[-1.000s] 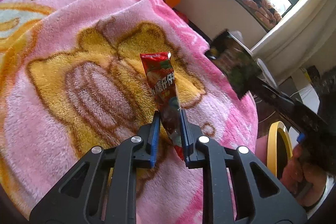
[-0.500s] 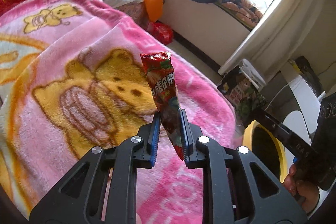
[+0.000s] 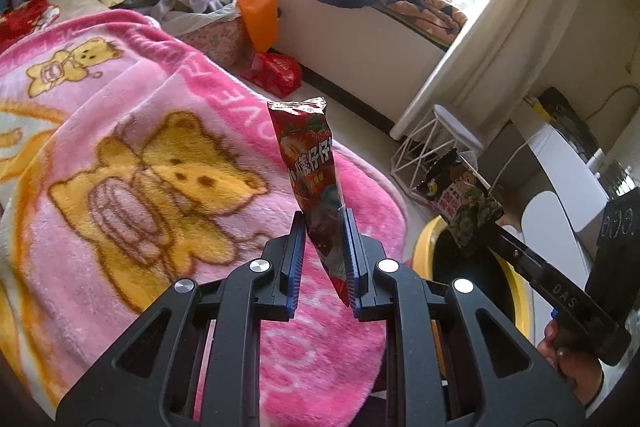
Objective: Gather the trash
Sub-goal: 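Carry the green packet in the right gripper over the bin while the left carries the red packet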
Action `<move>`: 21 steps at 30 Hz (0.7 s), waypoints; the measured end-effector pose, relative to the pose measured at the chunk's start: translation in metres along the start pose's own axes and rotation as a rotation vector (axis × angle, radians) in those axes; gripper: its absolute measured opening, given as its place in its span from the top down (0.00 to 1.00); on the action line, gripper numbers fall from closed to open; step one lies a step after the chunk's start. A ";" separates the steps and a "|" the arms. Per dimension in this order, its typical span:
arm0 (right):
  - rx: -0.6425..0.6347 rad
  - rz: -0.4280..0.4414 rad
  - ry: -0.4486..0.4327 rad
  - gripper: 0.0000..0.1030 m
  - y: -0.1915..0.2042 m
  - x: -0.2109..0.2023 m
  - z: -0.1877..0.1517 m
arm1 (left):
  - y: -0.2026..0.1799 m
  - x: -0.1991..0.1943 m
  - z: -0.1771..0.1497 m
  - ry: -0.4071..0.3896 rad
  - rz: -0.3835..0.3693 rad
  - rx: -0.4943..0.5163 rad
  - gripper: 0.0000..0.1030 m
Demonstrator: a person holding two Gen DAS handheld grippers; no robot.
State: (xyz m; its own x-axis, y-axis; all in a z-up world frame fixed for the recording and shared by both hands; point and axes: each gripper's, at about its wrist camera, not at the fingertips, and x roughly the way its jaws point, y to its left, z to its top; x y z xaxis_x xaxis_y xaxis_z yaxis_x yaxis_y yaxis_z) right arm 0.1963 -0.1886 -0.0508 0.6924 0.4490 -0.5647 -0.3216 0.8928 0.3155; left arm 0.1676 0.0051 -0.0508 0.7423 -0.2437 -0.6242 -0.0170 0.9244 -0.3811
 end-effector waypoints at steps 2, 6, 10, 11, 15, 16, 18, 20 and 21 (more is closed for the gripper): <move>0.012 -0.005 -0.007 0.98 -0.005 -0.006 -0.001 | -0.007 -0.001 -0.001 0.000 -0.007 0.013 0.87; 0.032 -0.024 -0.022 0.98 -0.015 -0.018 -0.004 | -0.018 -0.002 -0.003 0.000 -0.020 0.032 0.87; 0.046 -0.041 -0.035 0.98 -0.024 -0.029 -0.007 | -0.029 -0.003 -0.005 0.001 -0.034 0.054 0.87; 0.049 -0.046 -0.039 0.98 -0.026 -0.032 -0.008 | -0.032 -0.002 -0.005 0.001 -0.037 0.061 0.87; 0.073 -0.063 -0.055 0.98 -0.036 -0.044 -0.012 | -0.042 -0.003 -0.007 0.000 -0.048 0.084 0.87; 0.076 -0.066 -0.057 0.98 -0.038 -0.046 -0.013 | -0.044 -0.003 -0.007 0.000 -0.052 0.090 0.87; 0.088 -0.075 -0.064 0.98 -0.043 -0.051 -0.015 | -0.048 -0.002 -0.008 0.001 -0.057 0.103 0.87; 0.099 -0.083 -0.069 0.98 -0.049 -0.056 -0.017 | -0.054 -0.002 -0.009 0.002 -0.064 0.114 0.87; 0.106 -0.087 -0.072 0.98 -0.053 -0.059 -0.018 | -0.057 -0.002 -0.010 0.002 -0.066 0.119 0.87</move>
State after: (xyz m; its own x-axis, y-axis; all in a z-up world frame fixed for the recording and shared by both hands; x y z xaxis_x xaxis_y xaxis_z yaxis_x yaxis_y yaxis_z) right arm 0.1611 -0.2611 -0.0480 0.7604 0.3630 -0.5385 -0.1914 0.9176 0.3483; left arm 0.1604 -0.0500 -0.0347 0.7377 -0.3057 -0.6019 0.1113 0.9345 -0.3381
